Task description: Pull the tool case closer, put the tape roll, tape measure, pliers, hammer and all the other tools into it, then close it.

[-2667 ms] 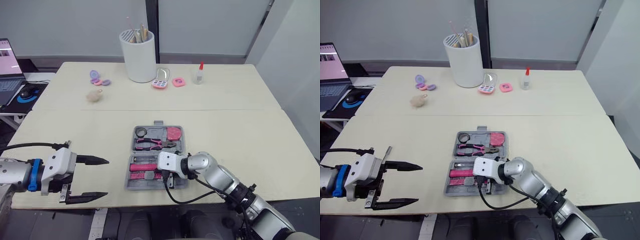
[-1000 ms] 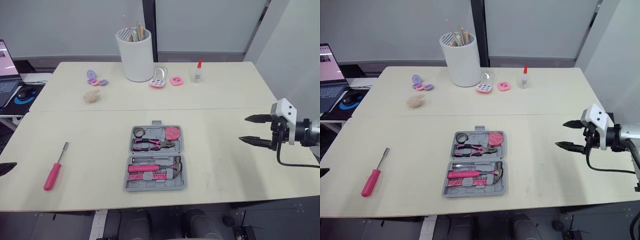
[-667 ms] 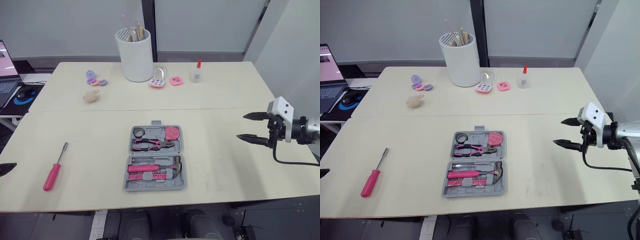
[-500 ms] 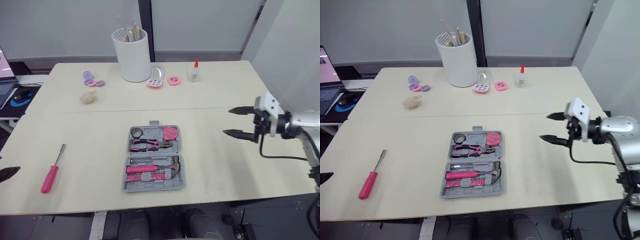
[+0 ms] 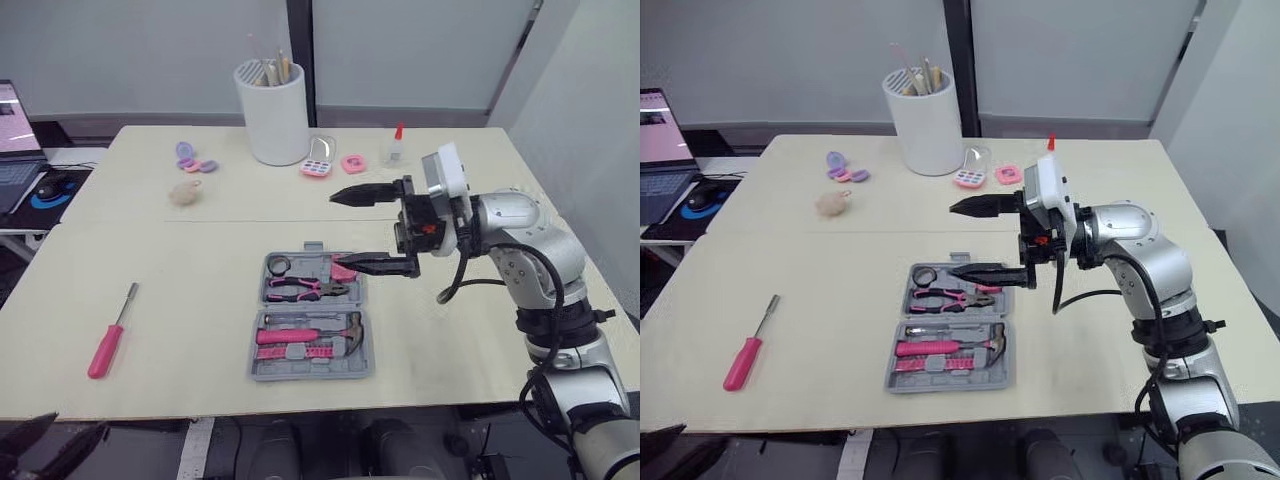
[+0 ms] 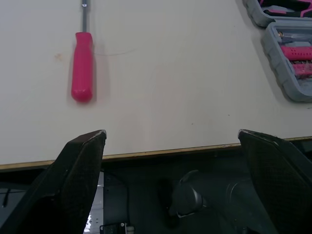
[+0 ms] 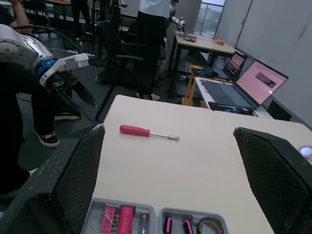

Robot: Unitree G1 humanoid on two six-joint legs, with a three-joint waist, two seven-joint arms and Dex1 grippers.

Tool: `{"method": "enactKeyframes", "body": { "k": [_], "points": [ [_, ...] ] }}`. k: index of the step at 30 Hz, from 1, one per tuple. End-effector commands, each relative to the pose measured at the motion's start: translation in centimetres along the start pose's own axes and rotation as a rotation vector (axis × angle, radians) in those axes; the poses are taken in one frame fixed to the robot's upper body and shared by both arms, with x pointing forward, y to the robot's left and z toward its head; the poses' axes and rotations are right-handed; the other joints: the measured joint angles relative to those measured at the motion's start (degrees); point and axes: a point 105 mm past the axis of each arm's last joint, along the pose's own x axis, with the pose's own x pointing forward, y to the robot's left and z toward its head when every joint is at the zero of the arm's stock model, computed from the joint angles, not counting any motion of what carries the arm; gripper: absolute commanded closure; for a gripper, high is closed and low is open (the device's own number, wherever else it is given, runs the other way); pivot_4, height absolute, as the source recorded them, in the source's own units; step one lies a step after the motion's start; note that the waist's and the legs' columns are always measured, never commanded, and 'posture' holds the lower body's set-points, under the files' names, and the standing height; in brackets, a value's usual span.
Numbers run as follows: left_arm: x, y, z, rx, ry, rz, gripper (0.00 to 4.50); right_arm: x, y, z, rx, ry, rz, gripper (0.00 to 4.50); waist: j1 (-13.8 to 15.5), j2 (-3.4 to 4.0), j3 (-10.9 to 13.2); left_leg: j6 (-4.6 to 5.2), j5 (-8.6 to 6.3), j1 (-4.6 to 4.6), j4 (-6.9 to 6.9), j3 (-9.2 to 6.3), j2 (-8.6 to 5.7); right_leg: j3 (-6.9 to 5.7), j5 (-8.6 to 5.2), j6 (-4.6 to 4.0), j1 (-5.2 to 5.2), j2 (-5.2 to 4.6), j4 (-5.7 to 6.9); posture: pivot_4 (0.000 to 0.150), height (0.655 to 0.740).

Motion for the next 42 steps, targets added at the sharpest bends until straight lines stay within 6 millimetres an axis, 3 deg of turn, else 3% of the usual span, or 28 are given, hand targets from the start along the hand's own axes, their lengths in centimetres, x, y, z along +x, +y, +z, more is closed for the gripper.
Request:
{"method": "enactKeyframes", "body": {
  "k": [1, 8, 13, 17, 20, 27, 41, 42],
  "points": [
    [-0.4, 0.4, 1.2, 0.061, -0.064, 0.080, 0.00, 0.7, 0.9, 1.5, -0.041, -0.041, 0.050, 0.01, 0.0, -0.02, 0.0, 0.00, 0.00, 0.01, 0.00, 0.05, 0.00, 0.03, -0.01, -0.01, 0.01, 0.00, 0.00, 0.150, 0.7400],
    [2.2, 3.1, 3.8, 0.092, -0.177, 0.182, 0.00, 0.8, 0.5, 1.4, -0.051, -0.034, 0.014, 0.01, 0.1, -0.05, 0.0, 0.00, 0.00, 0.01, -0.02, 0.03, 0.03, -0.09, -0.03, -0.05, 0.03, 0.07, 0.04, 0.150, 0.7400],
    [7.4, 5.0, 5.6, 0.108, -0.211, 0.243, 0.00, 0.3, 0.2, 0.7, -0.052, 0.012, -0.039, 0.01, 0.2, -0.08, -0.1, 0.00, 0.00, 0.06, -0.02, -0.01, 0.00, -0.07, -0.03, -0.05, 0.10, 0.06, 0.03, 0.150, 0.7400],
    [11.1, 5.6, 5.1, 0.052, -0.178, 0.248, 0.00, -0.2, 0.0, 0.4, -0.059, 0.039, -0.082, 0.01, 0.0, -0.11, -0.1, 0.00, 0.00, 0.05, -0.03, -0.02, 0.02, -0.06, -0.01, -0.04, 0.12, 0.05, 0.02, 0.150, 0.7400],
    [12.7, 6.0, 4.4, -0.001, -0.151, 0.249, 0.00, -0.6, 0.0, 0.4, -0.061, 0.059, -0.108, 0.01, -0.3, -0.10, -0.1, 0.00, -0.01, 0.05, -0.05, -0.01, 0.05, -0.07, -0.01, -0.04, 0.10, 0.05, 0.03, 0.150, 0.7400],
    [14.7, 6.2, 2.2, 0.007, -0.052, 0.234, 0.00, -1.3, 0.1, 0.7, -0.061, 0.093, -0.151, 0.01, -0.3, -0.10, -0.1, 0.00, -0.01, 0.05, -0.07, -0.06, 0.05, -0.11, -0.01, -0.04, 0.10, 0.03, 0.04, 0.150, 0.7400],
    [16.4, 6.6, 2.1, 0.028, -0.039, 0.240, 0.00, -1.4, 0.6, 0.8, -0.060, 0.116, -0.158, 0.01, 0.0, -0.09, -0.1, 0.00, 0.00, 0.04, -0.06, -0.09, 0.03, -0.15, -0.01, -0.04, 0.12, 0.00, 0.04, 0.150, 0.7400],
    [16.4, 6.8, 2.0, 0.022, -0.039, 0.251, 0.18, -1.4, 0.6, 0.8, -0.060, 0.115, -0.157, 0.00, 0.0, -0.09, -0.1, -0.01, 0.00, 0.05, -0.06, -0.09, 0.03, -0.15, -0.01, -0.04, 0.12, 0.00, 0.04, 0.150, 0.7400]
  ]
}}
